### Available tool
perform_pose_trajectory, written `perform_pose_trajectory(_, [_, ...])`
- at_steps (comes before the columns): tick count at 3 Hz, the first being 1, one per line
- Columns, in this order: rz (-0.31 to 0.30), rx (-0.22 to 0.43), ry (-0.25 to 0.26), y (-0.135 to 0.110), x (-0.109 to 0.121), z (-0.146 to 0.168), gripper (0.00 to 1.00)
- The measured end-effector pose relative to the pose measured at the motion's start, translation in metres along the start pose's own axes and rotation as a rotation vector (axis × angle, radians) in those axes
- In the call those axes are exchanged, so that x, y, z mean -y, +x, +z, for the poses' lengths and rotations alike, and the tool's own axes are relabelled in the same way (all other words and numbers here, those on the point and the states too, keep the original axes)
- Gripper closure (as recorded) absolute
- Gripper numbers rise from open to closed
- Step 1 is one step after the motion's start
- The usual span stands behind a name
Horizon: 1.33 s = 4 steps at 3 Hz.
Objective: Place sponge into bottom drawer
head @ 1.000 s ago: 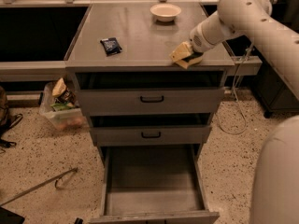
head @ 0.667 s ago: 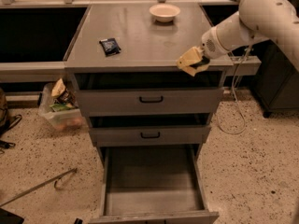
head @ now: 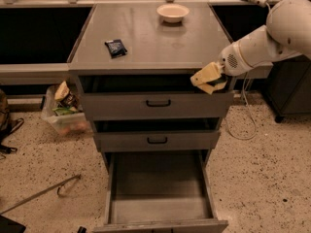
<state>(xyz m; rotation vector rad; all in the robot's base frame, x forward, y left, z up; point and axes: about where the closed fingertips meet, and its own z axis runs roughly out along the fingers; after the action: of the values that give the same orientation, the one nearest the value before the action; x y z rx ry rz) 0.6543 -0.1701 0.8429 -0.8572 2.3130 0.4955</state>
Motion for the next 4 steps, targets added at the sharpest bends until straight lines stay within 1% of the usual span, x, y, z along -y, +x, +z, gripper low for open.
perform_pose_trajectory(1, [-0.014, 0.03, 0.009, -0.011, 0.001, 0.005, 1.0])
perform_pose_trajectory(2, [-0.027, 0.049, -0.008, 0.0, -0.017, 0.002, 1.0])
perform_pose_trajectory(3, [-0.017, 0.012, -0.061, 0.045, -0.046, 0.01, 1.0])
perform_pose_trajectory(4, [-0.015, -0.048, -0.109, 0.097, -0.067, 0.027, 1.0])
